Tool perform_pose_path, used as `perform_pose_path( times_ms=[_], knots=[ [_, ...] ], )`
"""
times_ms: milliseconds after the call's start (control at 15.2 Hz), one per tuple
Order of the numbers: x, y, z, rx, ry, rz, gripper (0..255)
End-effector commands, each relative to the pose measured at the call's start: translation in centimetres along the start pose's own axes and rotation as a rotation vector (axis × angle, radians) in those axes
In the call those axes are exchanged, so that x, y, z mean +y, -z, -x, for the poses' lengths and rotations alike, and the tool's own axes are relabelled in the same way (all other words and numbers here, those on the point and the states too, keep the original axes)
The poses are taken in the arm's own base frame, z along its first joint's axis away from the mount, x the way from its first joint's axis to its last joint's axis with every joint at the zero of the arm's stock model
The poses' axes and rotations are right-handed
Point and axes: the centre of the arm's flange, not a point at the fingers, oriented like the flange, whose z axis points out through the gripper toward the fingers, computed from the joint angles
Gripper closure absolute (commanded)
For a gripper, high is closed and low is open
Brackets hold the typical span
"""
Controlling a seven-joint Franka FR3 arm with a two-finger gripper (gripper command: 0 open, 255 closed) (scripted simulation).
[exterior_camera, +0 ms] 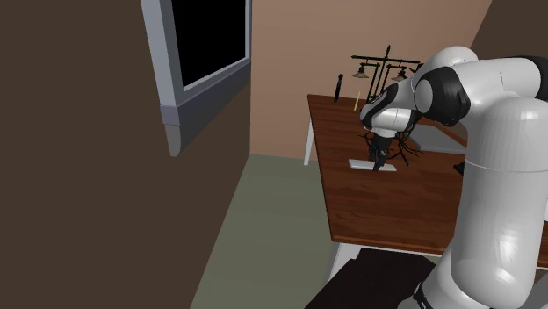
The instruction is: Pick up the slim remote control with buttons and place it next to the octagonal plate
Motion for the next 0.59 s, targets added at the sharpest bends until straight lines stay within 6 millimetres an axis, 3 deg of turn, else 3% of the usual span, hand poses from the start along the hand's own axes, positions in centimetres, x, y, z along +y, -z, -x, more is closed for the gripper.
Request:
perform_pose_path(
  times_ms=[0,528],
  knots=[
    [0.0,0.5,0.0,0.000,0.000,0.000,255],
    [0.0,4.7,0.0,0.000,0.000,0.000,255]
  ],
)
